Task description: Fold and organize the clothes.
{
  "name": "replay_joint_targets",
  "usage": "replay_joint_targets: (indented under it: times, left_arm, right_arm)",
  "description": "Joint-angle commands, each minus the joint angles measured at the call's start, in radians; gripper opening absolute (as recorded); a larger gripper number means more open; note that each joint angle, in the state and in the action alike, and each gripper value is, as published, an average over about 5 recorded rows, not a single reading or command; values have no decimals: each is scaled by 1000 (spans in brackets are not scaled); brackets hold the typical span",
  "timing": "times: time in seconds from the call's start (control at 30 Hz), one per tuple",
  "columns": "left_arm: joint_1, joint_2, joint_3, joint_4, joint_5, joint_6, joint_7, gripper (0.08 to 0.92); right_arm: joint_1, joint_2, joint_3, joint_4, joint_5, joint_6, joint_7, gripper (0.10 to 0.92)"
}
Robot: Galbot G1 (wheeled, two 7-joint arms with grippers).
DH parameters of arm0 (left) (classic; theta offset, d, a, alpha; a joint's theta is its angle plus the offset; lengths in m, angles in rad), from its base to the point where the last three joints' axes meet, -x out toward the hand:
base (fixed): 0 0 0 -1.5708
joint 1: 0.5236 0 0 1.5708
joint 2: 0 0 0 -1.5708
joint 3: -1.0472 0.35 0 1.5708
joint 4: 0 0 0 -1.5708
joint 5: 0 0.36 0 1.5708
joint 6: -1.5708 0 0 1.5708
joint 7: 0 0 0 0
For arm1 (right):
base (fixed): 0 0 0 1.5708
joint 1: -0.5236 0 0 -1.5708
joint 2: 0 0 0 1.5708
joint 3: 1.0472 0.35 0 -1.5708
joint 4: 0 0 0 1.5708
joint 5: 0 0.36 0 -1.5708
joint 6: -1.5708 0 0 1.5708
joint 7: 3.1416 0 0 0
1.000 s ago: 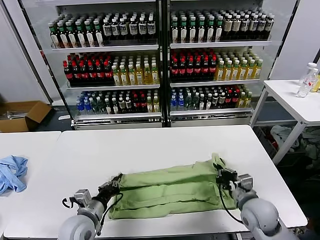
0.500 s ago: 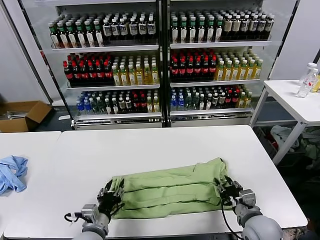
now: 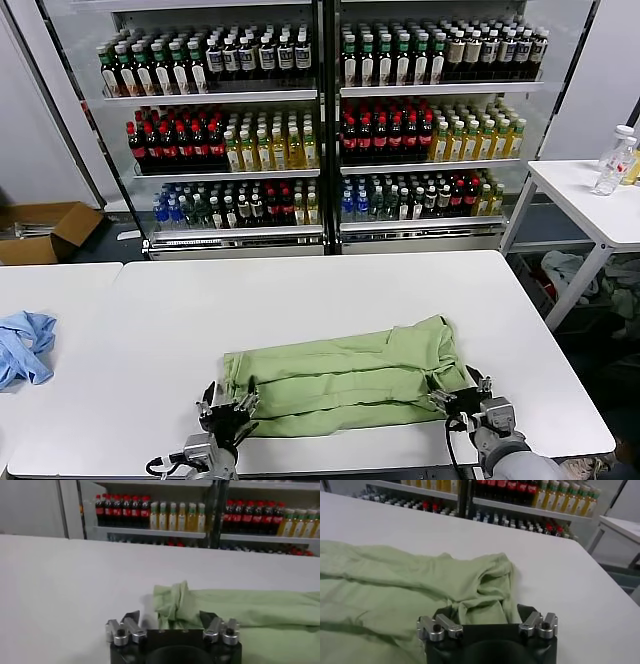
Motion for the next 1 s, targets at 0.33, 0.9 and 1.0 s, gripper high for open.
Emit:
replay_joint_targets:
  times: [0.33,0.9,1.0]
  left_arm:
    - [33,3,-22,4,-206,-59,150,401]
    - [41,237,-484,-63,-543,-88,187,127]
    - [34,299,-615,-57,-611,-60,190,127]
  right_arm:
    - [-39,6,20,37,-7,-7,6,823]
    - [-7,-5,24,19,11,-5,14,823]
    - [4,-4,20,8,15,-3,14,823]
